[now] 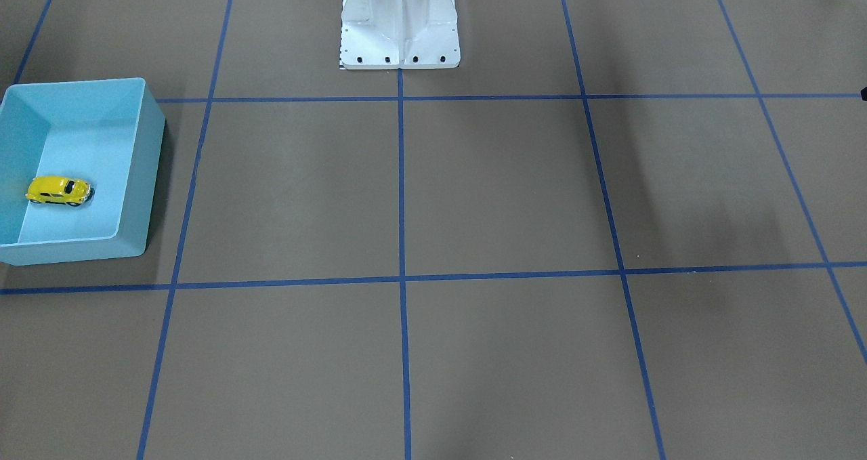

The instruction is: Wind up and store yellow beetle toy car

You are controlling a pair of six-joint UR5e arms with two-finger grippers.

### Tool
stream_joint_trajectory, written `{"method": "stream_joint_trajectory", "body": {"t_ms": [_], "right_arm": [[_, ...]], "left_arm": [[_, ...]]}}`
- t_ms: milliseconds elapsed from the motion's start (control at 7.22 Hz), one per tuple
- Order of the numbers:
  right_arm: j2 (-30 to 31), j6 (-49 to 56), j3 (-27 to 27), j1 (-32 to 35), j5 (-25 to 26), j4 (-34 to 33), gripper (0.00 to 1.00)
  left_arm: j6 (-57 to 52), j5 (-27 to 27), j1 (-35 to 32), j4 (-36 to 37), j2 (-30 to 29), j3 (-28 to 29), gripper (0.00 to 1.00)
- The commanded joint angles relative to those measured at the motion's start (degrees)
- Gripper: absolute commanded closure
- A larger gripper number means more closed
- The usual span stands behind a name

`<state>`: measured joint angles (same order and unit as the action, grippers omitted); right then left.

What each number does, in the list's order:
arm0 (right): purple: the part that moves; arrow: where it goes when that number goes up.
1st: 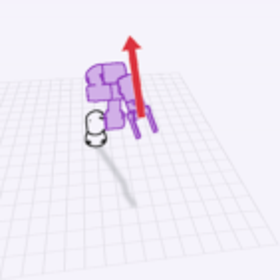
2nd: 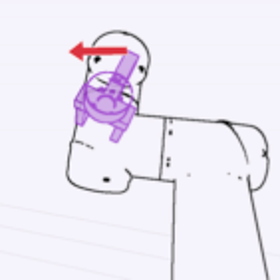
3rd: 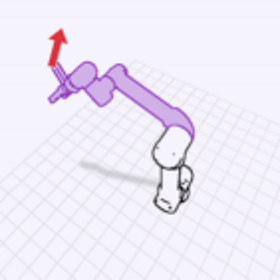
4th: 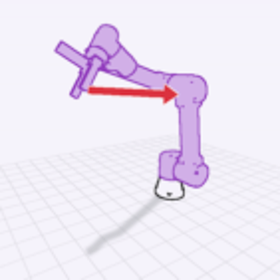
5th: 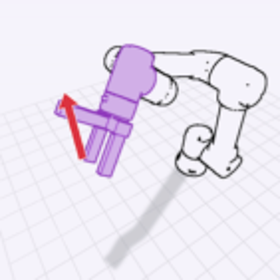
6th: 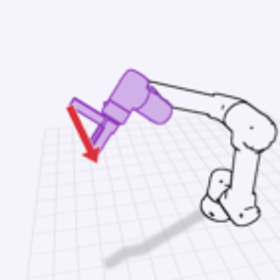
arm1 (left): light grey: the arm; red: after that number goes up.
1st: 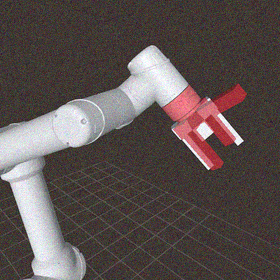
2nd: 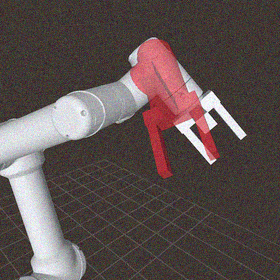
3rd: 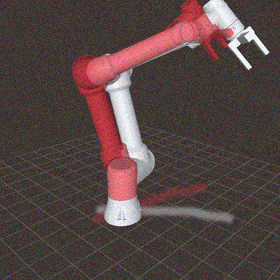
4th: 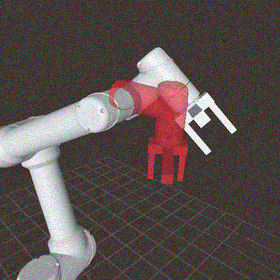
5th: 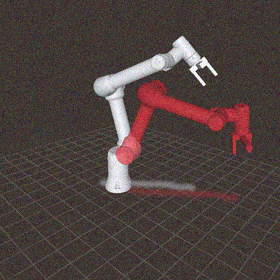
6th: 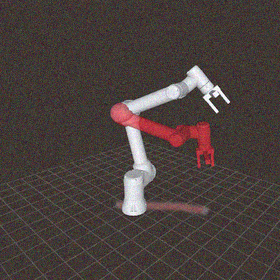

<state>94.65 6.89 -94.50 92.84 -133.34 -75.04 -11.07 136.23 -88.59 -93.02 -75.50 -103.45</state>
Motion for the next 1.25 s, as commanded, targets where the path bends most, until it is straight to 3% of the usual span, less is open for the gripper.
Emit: {"method": "stream_joint_trajectory", "body": {"t_ms": [0,277,1108], "right_arm": [[0.96,-18.32,0.63,0.14,0.19,-6.42,0.0],[1.06,-20.35,0.02,0.14,-1.91,-13.8,0.0],[4.75,-19.73,-5.96,0.32,-2.01,-13.91,0.0]], "left_arm": [[0.0,0.0,0.0,0.03,0.0,0.0,0.0],[0.0,0.0,0.0,0.03,0.09,0.0,0.0],[0.0,0.0,0.0,0.03,0.09,0.09,0.0]]}}
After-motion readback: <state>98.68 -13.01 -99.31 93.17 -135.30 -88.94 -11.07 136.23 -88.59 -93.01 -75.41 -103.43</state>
